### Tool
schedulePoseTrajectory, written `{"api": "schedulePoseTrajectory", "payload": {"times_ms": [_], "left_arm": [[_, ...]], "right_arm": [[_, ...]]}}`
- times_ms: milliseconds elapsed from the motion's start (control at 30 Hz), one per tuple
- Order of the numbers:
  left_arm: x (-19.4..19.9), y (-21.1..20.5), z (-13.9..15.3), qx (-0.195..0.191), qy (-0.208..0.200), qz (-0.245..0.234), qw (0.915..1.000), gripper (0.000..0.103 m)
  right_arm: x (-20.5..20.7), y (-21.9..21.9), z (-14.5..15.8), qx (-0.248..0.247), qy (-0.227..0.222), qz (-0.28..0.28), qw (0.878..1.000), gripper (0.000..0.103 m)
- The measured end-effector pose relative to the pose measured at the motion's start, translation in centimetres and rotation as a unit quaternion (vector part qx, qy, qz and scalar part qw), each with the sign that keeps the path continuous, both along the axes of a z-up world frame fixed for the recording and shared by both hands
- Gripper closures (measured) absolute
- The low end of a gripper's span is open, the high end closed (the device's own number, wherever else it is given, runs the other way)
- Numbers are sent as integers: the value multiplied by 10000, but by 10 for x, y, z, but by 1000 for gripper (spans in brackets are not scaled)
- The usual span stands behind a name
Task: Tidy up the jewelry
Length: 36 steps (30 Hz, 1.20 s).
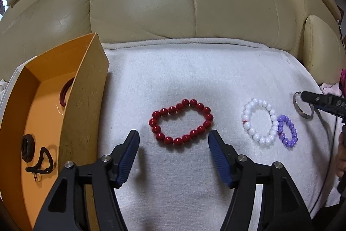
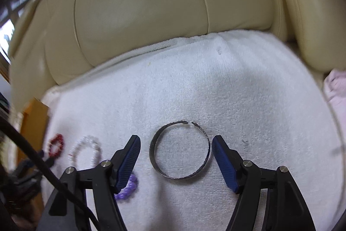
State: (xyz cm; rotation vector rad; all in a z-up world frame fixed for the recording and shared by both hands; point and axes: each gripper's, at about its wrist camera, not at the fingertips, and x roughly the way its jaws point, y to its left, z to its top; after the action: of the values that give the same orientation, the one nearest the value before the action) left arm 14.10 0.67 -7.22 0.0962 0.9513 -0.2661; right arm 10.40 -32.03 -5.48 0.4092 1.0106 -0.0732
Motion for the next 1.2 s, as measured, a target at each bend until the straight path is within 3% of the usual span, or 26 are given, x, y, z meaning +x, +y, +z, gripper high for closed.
{"api": "schedulePoseTrajectory", "payload": {"times_ms": [133,233,333,500,567,700,833,900,1100,1200], "left_arm": [[6,-1,-4,92,1,75,9999,36],[8,-2,-6,-1,19,84,10000,36],[11,-4,-10,-112,58,46,9999,36],[9,-6,-9,-229,8,-24,9997,59],[7,-6,-8,-276,20,-66,9996,70],[4,-5,-7,-319,31,-135,9994,81],[-3,-5,-5,-383,57,-210,9990,83],[-8,-5,-4,-465,102,-248,9986,83],[-22,-11,0,-509,171,-479,9974,83],[-29,-15,-1,-401,175,-584,9973,83]], "right_arm": [[-6,-24,0,647,-94,-213,9976,31],[-7,-25,-1,528,-90,-216,9983,31],[-6,-11,-1,129,-57,-153,9998,31],[-4,21,-3,-924,45,-48,9957,32],[-4,30,-6,-1333,75,-16,9910,37],[-3,44,-12,-1999,149,108,9796,44],[-5,40,-10,-1956,96,86,9806,53],[-8,38,-7,-1914,72,55,9815,69],[-10,16,-2,-1217,58,-10,9926,70],[-9,4,-2,-842,90,-96,9964,65]]}}
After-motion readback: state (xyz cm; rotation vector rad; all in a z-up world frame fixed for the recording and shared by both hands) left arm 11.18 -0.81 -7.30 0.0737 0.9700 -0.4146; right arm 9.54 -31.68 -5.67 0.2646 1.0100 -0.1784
